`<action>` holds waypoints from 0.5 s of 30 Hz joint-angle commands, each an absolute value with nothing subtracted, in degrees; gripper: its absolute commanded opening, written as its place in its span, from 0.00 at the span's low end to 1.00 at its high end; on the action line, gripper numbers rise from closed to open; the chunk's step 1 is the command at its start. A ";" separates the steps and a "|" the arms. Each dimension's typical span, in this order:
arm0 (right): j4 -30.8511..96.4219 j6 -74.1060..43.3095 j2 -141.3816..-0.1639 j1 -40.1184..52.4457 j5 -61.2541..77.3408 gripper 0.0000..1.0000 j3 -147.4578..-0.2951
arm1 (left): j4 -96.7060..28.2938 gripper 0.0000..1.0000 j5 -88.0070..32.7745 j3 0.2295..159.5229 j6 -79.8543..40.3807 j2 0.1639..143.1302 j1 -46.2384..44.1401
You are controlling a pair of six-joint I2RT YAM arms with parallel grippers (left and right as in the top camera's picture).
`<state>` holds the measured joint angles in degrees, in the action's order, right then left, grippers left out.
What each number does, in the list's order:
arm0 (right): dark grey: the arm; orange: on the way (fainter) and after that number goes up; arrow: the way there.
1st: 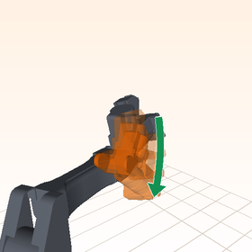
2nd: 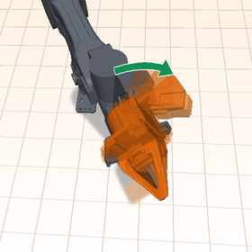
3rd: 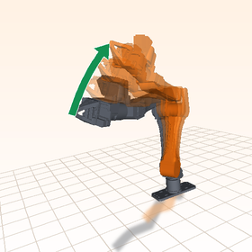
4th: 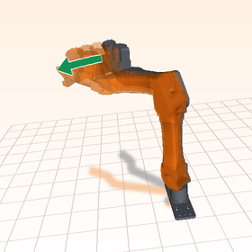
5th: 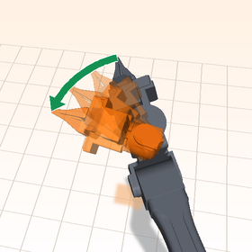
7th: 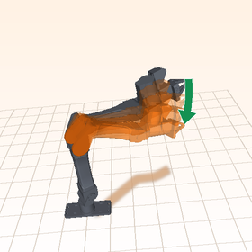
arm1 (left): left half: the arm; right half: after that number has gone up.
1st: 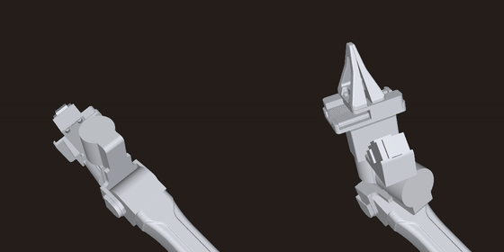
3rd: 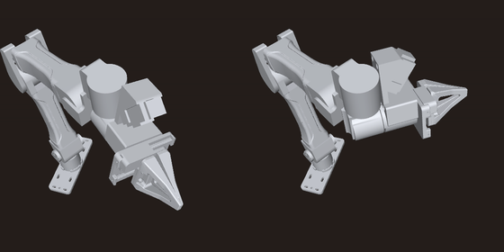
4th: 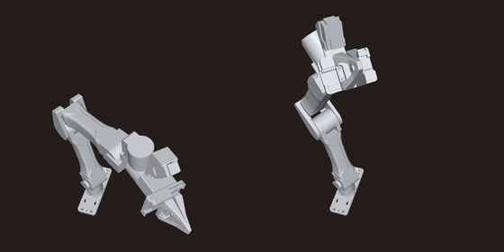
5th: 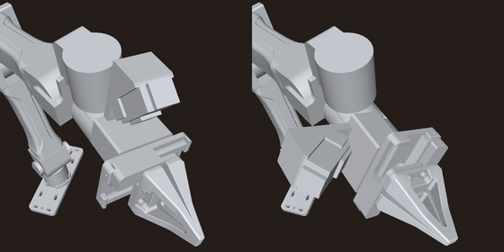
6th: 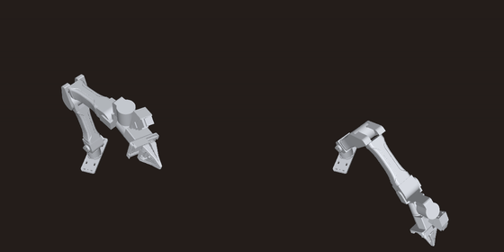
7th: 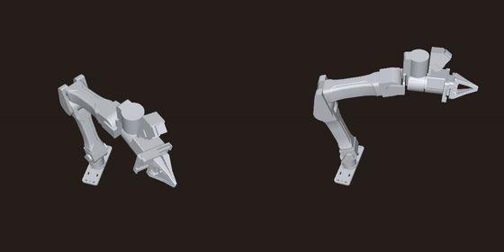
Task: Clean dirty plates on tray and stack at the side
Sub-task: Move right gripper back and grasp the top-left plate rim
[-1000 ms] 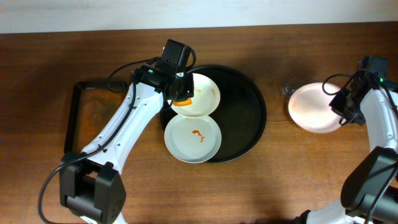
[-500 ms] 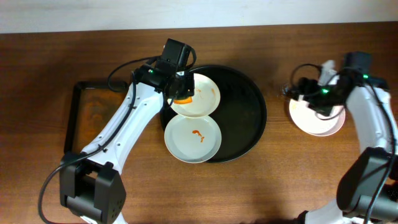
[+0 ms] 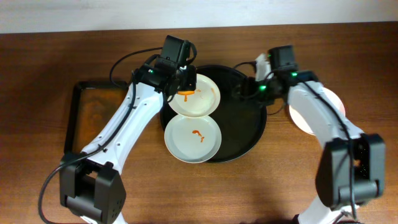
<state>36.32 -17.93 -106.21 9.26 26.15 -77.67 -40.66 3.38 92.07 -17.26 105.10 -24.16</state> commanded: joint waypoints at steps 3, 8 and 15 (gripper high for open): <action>33.69 -27.79 -111.57 13.19 24.80 0.61 -78.17 | -40.27 0.00 3.25 93.14 -16.19 105.21 -22.52; 30.63 -33.23 -115.87 15.25 24.77 0.51 -78.17 | -40.38 0.00 3.20 93.14 -16.19 105.21 -22.33; 28.60 -36.12 -118.83 17.39 24.80 0.44 -78.17 | -40.73 0.00 3.20 93.10 -16.19 105.21 -22.33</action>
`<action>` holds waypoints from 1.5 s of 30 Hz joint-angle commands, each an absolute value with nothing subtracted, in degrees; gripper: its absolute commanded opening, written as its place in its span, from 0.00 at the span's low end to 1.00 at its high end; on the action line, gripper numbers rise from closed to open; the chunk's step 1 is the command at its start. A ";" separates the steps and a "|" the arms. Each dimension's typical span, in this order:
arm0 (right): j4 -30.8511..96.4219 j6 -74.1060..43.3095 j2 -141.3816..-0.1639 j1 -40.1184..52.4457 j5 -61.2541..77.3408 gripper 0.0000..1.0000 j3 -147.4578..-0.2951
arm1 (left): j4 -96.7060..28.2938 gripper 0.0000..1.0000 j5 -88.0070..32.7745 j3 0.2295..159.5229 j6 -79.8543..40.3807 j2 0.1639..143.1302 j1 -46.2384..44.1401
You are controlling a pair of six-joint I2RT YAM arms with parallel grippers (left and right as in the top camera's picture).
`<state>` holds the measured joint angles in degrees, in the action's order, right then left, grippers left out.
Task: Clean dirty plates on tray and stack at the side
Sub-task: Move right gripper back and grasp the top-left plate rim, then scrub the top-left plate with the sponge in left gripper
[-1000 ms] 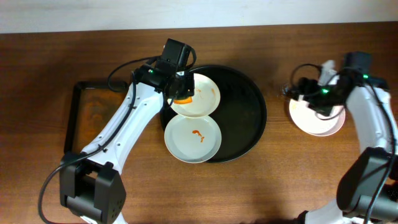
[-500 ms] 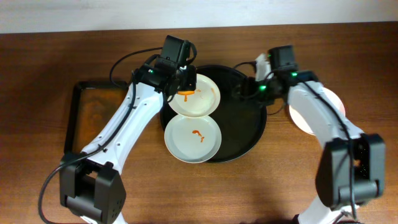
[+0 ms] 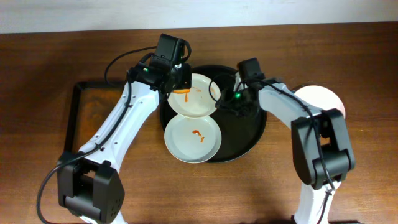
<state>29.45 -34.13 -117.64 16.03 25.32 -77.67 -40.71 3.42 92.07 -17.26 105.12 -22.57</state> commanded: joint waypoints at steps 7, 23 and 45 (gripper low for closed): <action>29.17 -36.07 -118.80 17.98 24.82 0.13 -78.17 | -41.98 0.00 3.18 92.99 -16.21 105.21 -22.33; 34.96 -33.47 -118.76 17.85 24.77 0.04 -78.19 | -48.75 0.00 -12.29 92.82 -17.21 113.19 -23.31; 36.14 -33.45 -118.76 17.85 24.77 0.04 -78.19 | -53.36 0.00 6.35 92.68 -18.81 122.48 -27.64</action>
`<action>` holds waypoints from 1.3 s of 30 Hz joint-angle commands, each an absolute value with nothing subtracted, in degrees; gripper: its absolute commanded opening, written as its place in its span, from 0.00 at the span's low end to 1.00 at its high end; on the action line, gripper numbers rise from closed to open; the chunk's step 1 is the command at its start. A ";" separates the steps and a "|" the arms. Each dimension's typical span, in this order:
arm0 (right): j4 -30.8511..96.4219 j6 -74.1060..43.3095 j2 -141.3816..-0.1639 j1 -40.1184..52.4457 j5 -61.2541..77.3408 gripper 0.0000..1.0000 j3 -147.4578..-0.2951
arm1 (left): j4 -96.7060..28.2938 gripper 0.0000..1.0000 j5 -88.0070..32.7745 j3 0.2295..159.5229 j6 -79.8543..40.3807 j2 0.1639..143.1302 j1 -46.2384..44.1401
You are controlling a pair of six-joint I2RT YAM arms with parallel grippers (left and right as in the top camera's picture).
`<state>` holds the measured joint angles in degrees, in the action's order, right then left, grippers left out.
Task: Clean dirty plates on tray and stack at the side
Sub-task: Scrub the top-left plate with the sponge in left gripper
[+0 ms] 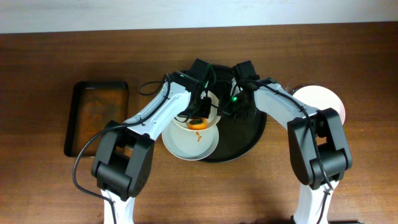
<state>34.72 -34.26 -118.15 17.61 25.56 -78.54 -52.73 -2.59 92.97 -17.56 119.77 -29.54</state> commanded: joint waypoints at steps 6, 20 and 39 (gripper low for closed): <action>36.64 -33.28 -118.76 17.85 24.77 0.04 -78.19 | -50.41 0.00 7.99 92.68 -18.81 122.48 -24.49; 37.32 -33.26 -118.76 17.85 24.77 0.04 -78.19 | -47.81 0.00 18.24 95.26 -18.83 121.73 -23.68; 37.74 -33.28 -118.76 17.85 23.66 0.04 -78.19 | -46.92 0.00 -7.11 96.62 -23.31 119.26 -24.53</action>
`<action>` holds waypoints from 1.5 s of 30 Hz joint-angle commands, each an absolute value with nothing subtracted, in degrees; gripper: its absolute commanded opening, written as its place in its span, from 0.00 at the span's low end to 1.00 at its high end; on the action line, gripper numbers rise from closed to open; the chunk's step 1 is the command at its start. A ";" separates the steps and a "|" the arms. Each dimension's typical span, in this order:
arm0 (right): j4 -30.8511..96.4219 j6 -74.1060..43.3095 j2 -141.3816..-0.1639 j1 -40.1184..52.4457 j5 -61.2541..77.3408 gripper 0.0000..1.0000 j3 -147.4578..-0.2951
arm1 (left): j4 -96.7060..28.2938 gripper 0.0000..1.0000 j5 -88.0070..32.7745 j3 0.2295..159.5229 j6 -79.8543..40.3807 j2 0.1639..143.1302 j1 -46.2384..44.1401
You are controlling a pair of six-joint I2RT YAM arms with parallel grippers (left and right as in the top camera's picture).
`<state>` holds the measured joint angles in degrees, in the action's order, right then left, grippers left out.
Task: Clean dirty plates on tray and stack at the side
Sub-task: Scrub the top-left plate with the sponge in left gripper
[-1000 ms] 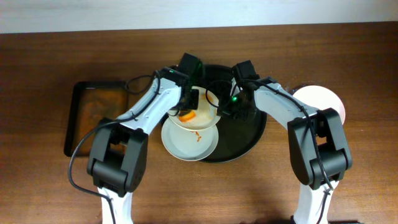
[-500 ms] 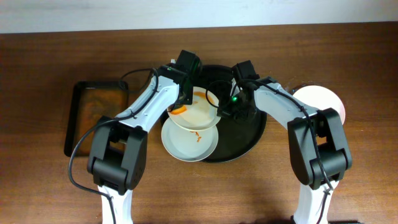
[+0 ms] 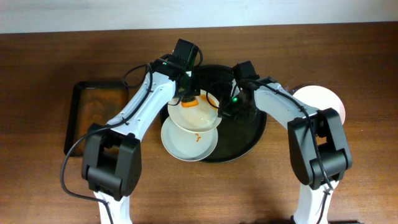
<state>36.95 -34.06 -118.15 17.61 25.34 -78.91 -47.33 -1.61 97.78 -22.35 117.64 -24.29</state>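
Observation:
Two white plates lie on the left side of the round black tray (image 3: 249,134). The upper plate (image 3: 200,118) overlaps the lower plate (image 3: 185,146), which carries an orange smear near its middle. My left gripper (image 3: 188,98) is over the upper plate's far part, shut on an orange sponge (image 3: 190,103) that presses on the plate. At that plate's right rim sits my right gripper (image 3: 222,107), seemingly shut on the rim. A clean white plate (image 3: 323,99) rests on the table at the right.
A brown rectangular tray (image 3: 93,118) lies on the table at the left. Both arms cross above the black tray's far half. The lower plate hangs over the black tray's left edge.
My left gripper with the sponge has moved from the near edge of the upper plate to its far part. The right gripper has stayed at the plate's right rim.
At first the left gripper held the sponge on the upper plate's far-left rim and the right gripper was off at the tray's far right. The right gripper then stood at the plate's right rim. The plate later lay nearer, with the sponge at its near edge, now at its far part.

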 commanded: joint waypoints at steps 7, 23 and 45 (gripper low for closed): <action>37.78 -33.28 -118.76 17.85 23.68 0.04 -78.19 | -45.54 0.00 -9.45 96.62 -23.35 124.11 -27.31; 38.79 -33.28 -118.76 17.85 23.68 0.04 -78.19 | -48.51 0.00 14.63 96.99 -23.33 125.60 -25.47; 44.01 -31.29 -108.71 17.85 6.09 0.04 -79.11 | -60.07 0.00 13.54 100.73 -26.37 110.34 -23.03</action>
<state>42.63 -33.17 -114.19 17.58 15.66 -78.96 -60.01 13.54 99.35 -24.43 113.78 -24.34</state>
